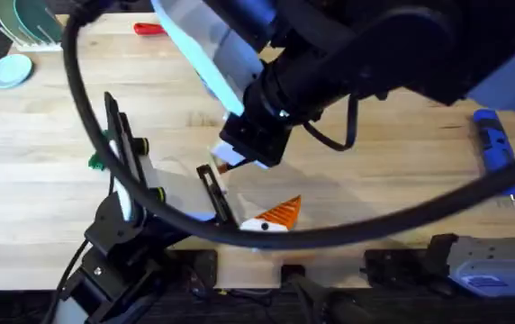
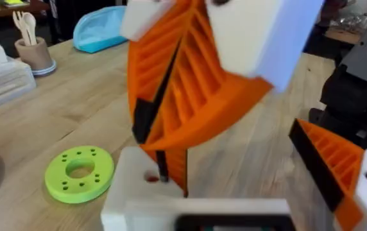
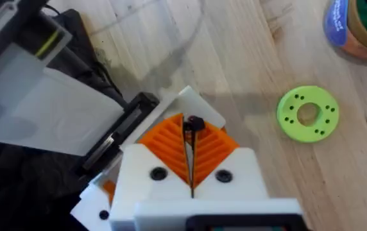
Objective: Pick up the gripper from the table and insert it into the empty holder that is missing its gripper. Then pick up a screw, insert it into the mounting hole, and use the screwdriver to tighten it. Finally, clean up the table by picking up the vegetable and placing it into the bucket.
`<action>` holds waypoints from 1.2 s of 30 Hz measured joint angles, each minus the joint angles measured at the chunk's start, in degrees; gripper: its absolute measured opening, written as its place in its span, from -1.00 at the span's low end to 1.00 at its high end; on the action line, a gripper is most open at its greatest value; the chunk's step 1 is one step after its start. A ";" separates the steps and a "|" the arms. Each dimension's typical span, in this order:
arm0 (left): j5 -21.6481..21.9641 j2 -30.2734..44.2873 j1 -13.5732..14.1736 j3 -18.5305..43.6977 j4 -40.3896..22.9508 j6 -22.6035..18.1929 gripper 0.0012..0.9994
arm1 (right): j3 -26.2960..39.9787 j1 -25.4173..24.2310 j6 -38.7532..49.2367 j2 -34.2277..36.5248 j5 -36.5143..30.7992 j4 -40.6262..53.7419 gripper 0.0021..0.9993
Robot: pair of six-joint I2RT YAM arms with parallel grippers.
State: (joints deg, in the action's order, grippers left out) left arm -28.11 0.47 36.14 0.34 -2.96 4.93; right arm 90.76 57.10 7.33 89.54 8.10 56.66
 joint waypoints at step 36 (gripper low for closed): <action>-0.42 -0.06 0.00 0.00 0.02 -0.16 0.99 | 0.00 0.00 0.22 0.00 -2.28 0.83 -0.99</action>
State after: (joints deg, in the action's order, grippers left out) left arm -28.53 0.41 36.14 0.34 -2.94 4.78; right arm 90.76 57.10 7.55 89.54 5.82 57.49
